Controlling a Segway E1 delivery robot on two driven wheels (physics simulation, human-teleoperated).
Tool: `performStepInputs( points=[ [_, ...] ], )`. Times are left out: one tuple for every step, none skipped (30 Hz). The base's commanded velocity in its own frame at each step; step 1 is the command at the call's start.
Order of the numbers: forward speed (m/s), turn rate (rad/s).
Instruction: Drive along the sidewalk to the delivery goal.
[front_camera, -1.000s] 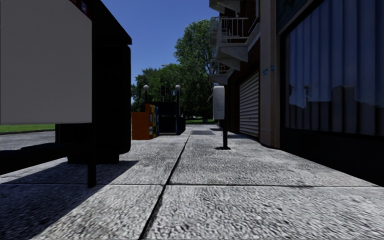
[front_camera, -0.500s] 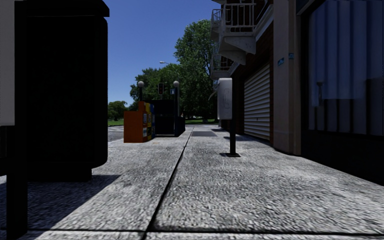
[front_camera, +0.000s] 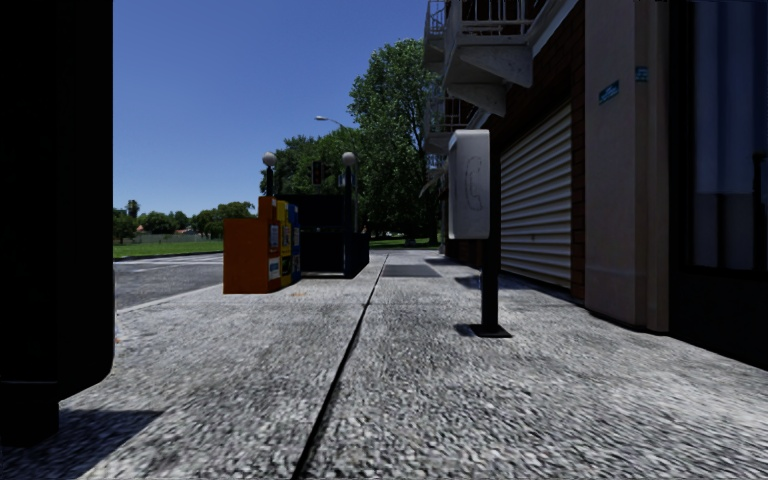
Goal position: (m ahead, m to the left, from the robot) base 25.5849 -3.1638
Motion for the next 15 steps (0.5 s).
performStepInputs(
  points=[
    [1.94,0.00],
    [1.94,0.00],
    [1.94,0.00],
    [1.94,0.00],
    [1.94,0.00],
    [1.94,0.00],
    [1.94,0.00],
    [1.94,0.00],
    [1.94,0.00],
    [1.94,0.00],
    [1.94,0.00],
    [1.94,0.00],
    [1.94,0.00],
    [1.94,0.00],
    [1.94,0.00]
  ],
)
